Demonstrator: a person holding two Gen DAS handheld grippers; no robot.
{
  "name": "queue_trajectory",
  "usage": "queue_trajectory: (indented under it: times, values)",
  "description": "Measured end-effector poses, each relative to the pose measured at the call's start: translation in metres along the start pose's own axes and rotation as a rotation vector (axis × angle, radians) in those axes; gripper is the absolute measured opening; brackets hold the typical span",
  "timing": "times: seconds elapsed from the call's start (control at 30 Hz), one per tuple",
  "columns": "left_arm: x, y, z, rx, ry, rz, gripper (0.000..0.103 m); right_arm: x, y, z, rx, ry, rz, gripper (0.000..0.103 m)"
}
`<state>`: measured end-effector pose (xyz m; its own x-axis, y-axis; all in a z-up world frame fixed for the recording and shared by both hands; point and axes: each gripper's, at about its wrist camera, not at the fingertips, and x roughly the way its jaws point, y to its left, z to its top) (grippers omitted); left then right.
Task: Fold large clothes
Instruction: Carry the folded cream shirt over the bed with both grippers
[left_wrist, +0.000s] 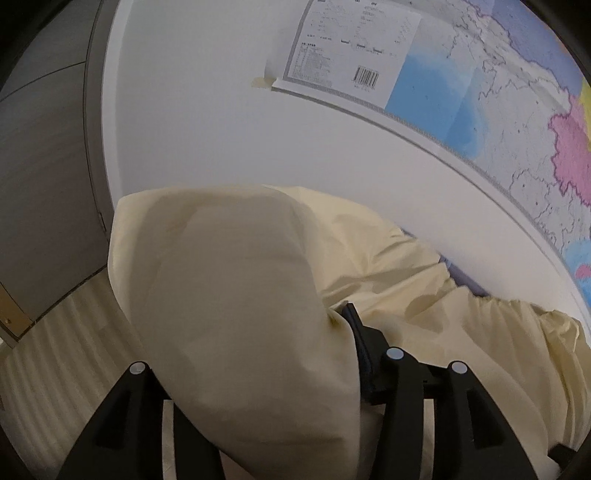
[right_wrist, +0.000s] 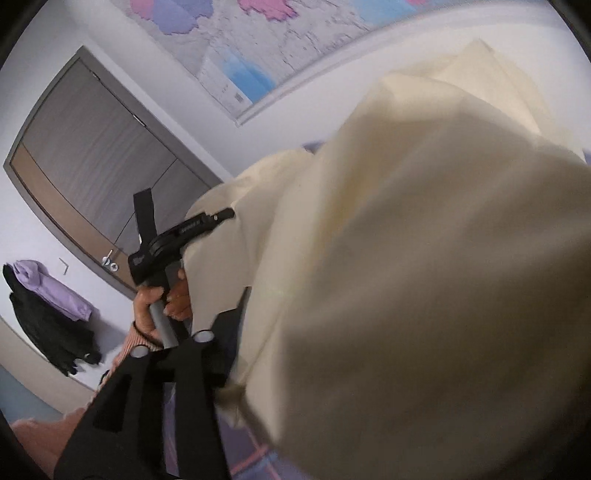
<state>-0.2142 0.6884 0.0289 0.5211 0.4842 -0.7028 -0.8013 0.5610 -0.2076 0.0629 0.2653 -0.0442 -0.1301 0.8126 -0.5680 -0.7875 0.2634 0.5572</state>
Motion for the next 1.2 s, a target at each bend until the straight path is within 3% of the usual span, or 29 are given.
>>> queue_trajectory:
  times: [0.13,0.2,0.37,0.4,0.47,0.5,0.53,0.63,0.73,0.87,0.97,1.0,1.03,1.13,1.2]
  values:
    - [0.005,0.005,-0.002,-0.012,0.025,0.004,0.050,-0.026,-0.009,-0.014,0.034,-0.011,-0.002,0.064]
    - [0.006,0.005,-0.003,-0.008,0.033,0.011,0.050,-0.049,-0.018,-0.025,0.065,-0.050,-0.016,0.076]
    - [0.006,0.000,-0.005,0.010,0.034,0.035,0.051,-0.087,-0.043,-0.026,0.159,-0.139,-0.085,0.074]
    - [0.006,0.000,-0.006,0.012,0.034,0.042,0.052,-0.093,-0.050,-0.026,0.181,-0.168,-0.102,0.071]
    - [0.005,-0.002,-0.008,0.012,0.033,0.048,0.053,-0.098,-0.059,-0.024,0.226,-0.202,-0.054,0.054]
    - [0.006,-0.002,-0.008,0.016,0.034,0.052,0.053,-0.096,-0.059,-0.022,0.216,-0.188,-0.040,0.043]
    - [0.006,-0.003,-0.008,0.017,0.035,0.055,0.053,-0.093,-0.051,-0.020,0.166,-0.174,-0.054,0.022]
    - [0.005,-0.002,-0.009,0.012,0.038,0.056,0.054,-0.093,-0.025,-0.021,0.008,-0.158,-0.114,0.011]
    - [0.007,-0.001,-0.008,0.014,0.037,0.055,0.055,-0.098,-0.037,-0.027,0.034,-0.127,-0.149,0.008]
    - [0.004,-0.005,-0.010,0.039,0.016,0.075,0.055,-0.085,-0.048,-0.035,0.078,-0.064,-0.188,0.010]
    - [0.002,-0.005,-0.011,0.039,0.006,0.084,0.056,-0.091,-0.041,-0.030,0.077,-0.066,-0.224,0.022]
    - [0.001,-0.005,-0.012,0.043,0.001,0.090,0.057,-0.098,-0.037,-0.027,0.077,-0.087,-0.245,0.027]
    - [0.000,-0.006,-0.013,0.044,-0.004,0.094,0.057,-0.106,-0.033,-0.024,0.068,-0.109,-0.271,0.040]
    - [-0.013,-0.008,-0.016,0.053,-0.027,0.103,0.060,-0.125,-0.019,-0.016,0.024,-0.182,-0.347,0.042]
    - [-0.027,-0.011,-0.019,0.058,-0.045,0.106,0.069,-0.134,-0.002,-0.009,-0.028,-0.229,-0.359,0.044]
